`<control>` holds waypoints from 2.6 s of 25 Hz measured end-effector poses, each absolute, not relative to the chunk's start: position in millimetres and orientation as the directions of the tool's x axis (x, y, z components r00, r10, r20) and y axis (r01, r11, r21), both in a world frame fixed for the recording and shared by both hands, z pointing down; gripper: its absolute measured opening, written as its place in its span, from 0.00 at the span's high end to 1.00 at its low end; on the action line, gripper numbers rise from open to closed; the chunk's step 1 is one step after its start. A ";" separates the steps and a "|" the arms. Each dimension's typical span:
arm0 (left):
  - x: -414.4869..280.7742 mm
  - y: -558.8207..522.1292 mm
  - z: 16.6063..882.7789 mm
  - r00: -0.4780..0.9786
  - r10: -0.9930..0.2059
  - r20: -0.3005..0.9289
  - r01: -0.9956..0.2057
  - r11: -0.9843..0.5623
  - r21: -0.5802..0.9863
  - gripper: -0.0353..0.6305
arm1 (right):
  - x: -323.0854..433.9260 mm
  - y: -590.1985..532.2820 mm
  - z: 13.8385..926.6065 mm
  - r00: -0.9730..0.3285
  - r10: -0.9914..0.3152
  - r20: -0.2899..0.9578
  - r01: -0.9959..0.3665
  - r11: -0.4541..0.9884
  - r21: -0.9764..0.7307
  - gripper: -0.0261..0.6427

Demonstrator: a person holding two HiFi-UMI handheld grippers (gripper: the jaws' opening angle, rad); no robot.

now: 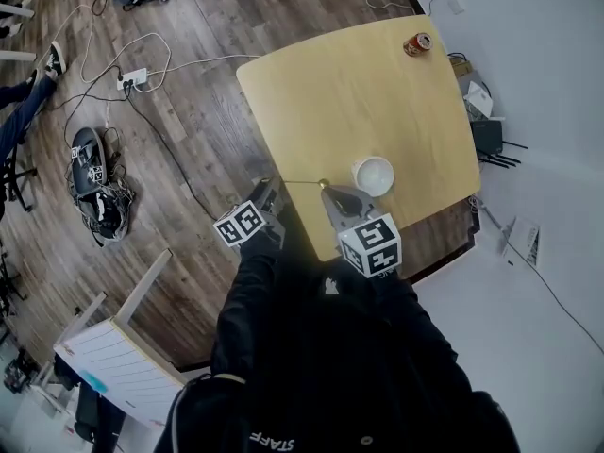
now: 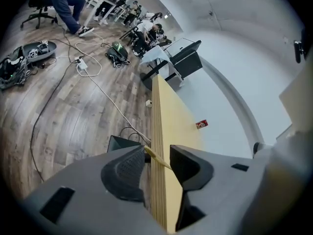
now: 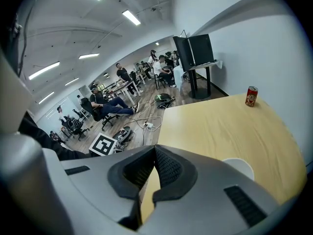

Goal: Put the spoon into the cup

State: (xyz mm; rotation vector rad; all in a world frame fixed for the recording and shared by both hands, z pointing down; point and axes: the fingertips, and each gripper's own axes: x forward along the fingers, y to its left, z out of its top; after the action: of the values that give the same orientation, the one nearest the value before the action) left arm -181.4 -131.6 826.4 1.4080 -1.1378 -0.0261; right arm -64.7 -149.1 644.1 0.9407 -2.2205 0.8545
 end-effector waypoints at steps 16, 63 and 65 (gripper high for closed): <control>-173.3 -145.7 774.3 0.544 -0.726 0.421 -0.475 0.147 0.867 0.89 | -55.3 -140.1 633.8 -0.580 -0.431 0.691 -0.788 0.512 -0.342 0.93; 3.4 -185.2 682.5 0.730 -0.566 0.384 -0.632 -0.343 0.695 0.89 | 124.6 -113.8 620.3 -0.311 -0.663 0.681 -0.944 0.134 -0.301 0.93; 5.4 -183.8 683.7 0.727 -0.565 0.391 -0.639 -0.347 0.687 0.89 | 124.3 -111.6 620.3 -0.313 -0.663 0.680 -0.944 0.136 -0.301 0.93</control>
State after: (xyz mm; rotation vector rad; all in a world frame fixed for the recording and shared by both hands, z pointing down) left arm 5.4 -183.8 683.7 2.0375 -0.9127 0.1048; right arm 124.3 -111.6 620.3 1.5462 -2.0368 0.9985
